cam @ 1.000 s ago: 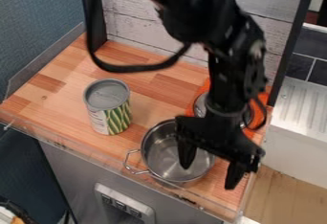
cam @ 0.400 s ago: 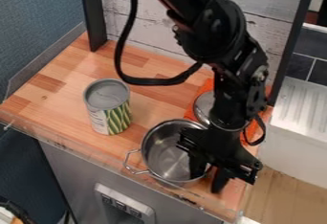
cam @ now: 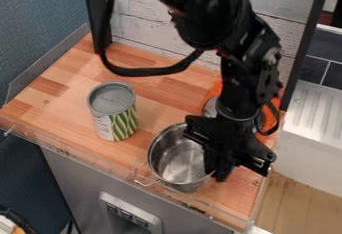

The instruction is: Drops the silver pot

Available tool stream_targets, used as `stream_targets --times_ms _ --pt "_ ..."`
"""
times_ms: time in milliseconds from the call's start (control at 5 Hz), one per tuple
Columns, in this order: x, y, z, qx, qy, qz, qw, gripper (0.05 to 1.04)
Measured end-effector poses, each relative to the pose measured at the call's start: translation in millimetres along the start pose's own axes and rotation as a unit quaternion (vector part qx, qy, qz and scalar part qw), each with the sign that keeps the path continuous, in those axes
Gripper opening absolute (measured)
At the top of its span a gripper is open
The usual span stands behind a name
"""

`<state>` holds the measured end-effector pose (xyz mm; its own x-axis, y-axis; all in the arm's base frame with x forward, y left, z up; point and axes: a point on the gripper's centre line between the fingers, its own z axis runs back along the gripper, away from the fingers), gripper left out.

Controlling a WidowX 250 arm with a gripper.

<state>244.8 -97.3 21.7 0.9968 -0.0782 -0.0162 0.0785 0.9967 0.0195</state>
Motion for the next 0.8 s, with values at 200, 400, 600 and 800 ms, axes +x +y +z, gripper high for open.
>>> stream_targets --times_ms 200,400,600,800 --pt "7.3 3.1 34.0 -0.006 -0.028 0.002 0.9996 0.072" --pt "39.7 35.0 73.6 -0.024 -0.066 0.065 0.9954 0.071" --pt "68.6 67.7 85.9 -0.029 -0.072 0.112 0.9907 0.071" --pt "87.8 111.8 78.4 -0.017 -0.055 0.180 0.9819 0.071"
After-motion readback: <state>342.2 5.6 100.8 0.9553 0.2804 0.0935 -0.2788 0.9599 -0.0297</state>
